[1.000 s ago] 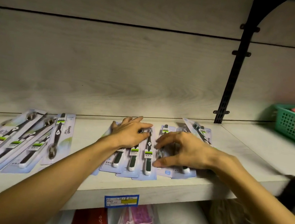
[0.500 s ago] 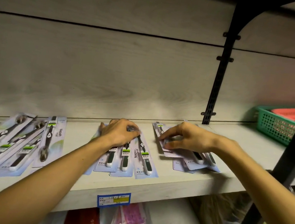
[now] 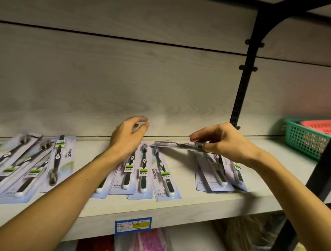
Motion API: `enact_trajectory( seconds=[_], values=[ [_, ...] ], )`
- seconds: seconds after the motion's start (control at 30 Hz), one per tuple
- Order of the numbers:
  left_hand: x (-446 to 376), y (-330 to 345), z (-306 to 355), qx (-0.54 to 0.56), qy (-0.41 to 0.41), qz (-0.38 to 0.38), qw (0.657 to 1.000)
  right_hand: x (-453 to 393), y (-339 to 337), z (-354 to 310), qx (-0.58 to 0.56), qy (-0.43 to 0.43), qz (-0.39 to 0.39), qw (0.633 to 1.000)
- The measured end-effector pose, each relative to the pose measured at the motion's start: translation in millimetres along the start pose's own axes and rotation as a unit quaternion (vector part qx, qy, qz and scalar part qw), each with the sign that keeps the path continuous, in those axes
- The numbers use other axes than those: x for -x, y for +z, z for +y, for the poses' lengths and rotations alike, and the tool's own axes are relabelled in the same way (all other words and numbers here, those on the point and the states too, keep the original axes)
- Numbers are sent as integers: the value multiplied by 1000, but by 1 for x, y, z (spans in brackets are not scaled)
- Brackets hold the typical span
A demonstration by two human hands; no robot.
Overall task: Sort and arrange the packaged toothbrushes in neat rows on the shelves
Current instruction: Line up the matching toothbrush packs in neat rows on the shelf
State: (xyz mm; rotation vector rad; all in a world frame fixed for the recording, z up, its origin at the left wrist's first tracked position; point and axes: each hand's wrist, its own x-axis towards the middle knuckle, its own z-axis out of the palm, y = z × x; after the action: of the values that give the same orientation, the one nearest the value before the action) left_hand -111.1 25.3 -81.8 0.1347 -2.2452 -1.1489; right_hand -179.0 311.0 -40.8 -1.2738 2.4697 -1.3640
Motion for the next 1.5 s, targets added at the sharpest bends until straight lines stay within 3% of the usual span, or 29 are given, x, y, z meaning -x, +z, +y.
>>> enact_trajectory(
  seconds=[0.13, 0.23, 0.33, 0.53, 0.63, 0.8, 0.93, 1.03, 1.13, 1.2, 1.27, 1.33, 1.37, 1.43, 1.5],
  values=[
    [8, 3, -8, -33, 30, -140, 989, -4, 2, 1, -50, 7, 42, 998],
    [9, 8, -7, -80, 79, -103, 988, -5, 4, 2, -83, 2, 64, 995],
    [6, 3, 0, -59, 72, -63, 994, -9, 9, 2, -105, 3, 41, 994],
    [19, -4, -1, -148, 67, -142, 976, -22, 12, 16, -154, 73, -25, 985],
    [16, -3, 1, -245, 106, -117, 957, -31, 17, 19, -96, 88, -13, 991],
    [16, -2, 5, -276, 108, -90, 951, -44, 36, 23, 159, 67, 54, 984],
    [21, 3, 13, -290, 123, -42, 948, -44, 44, 23, 237, 110, 87, 961],
    [24, 5, 22, -288, 127, -2, 949, -46, 46, 27, 250, 85, 144, 954],
    [26, 3, 27, -225, 105, 12, 969, -57, 43, 31, 149, 67, 173, 971],
    [26, 3, 29, -69, 81, -58, 993, -70, 37, 29, 54, 65, 164, 983],
    [28, 7, 31, 125, 47, -164, 977, -79, 33, 25, -25, 50, 89, 995],
    [31, 14, 28, 209, 27, -209, 955, -82, 35, 26, -47, 60, -18, 997],
    [30, 17, 25, 177, 28, -193, 965, -81, 37, 28, -37, 76, -54, 995],
    [24, 19, 11, -74, 75, -104, 989, -80, 47, 34, -16, 103, -69, 992],
    [19, 16, 1, -286, 127, -45, 949, -82, 56, 35, 5, 99, -52, 994]
  ],
)
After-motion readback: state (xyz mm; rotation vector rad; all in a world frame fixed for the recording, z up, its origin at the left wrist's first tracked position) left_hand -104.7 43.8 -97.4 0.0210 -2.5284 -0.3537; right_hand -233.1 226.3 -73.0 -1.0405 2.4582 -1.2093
